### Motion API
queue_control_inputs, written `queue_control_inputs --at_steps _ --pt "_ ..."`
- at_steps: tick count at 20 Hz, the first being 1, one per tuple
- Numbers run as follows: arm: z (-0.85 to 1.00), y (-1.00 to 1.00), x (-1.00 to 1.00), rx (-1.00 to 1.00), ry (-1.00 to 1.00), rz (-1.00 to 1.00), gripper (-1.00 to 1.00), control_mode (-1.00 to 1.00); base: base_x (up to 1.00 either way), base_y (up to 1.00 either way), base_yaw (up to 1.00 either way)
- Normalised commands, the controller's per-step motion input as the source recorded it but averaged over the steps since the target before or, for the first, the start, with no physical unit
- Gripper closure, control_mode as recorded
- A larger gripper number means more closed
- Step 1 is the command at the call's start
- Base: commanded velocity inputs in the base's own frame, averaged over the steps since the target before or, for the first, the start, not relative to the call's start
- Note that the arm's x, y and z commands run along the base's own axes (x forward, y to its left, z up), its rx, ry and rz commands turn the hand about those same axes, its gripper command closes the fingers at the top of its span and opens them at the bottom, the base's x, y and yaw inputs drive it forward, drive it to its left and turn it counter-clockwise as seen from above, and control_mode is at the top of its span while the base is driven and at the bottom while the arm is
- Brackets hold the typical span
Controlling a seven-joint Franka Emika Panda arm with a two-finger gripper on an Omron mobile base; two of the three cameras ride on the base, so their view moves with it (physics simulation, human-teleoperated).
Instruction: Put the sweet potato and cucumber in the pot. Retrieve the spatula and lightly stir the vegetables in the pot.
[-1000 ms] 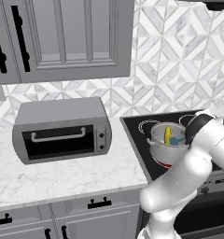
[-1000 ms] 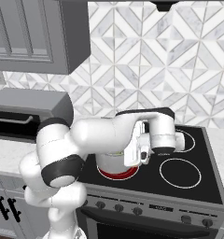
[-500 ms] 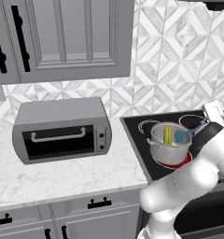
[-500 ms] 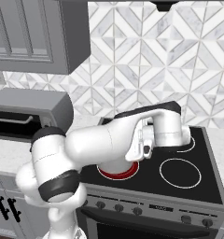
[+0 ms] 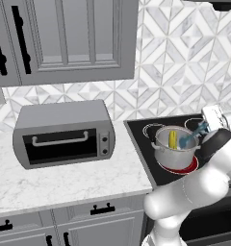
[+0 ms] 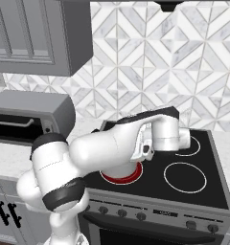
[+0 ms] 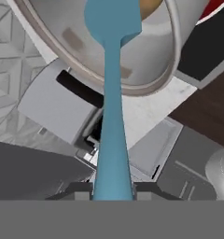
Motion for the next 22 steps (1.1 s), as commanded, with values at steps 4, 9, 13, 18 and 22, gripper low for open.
queue_control_inputs --at_steps 4,9,13,18,22 --pt "-0.10 0.11 0.18 0.00 0.42 -0.19 1.00 -1.00 0.00 0.00 0.00" --pt "-0.01 0.09 -0.02 0.00 0.36 -0.22 1.00 -1.00 0.00 0.00 0.00" --pt "-0.39 0.08 -0.01 0.00 0.38 -0.22 1.00 -1.00 0.00 0.00 0.00" --pt "-0.78 0.10 0.10 -0.01 0.33 -0.14 1.00 -1.00 0.00 0.00 0.00" --pt "-0.61 0.13 0.34 -0.01 0.12 -0.01 1.00 -1.00 0.00 0.00 0.00"
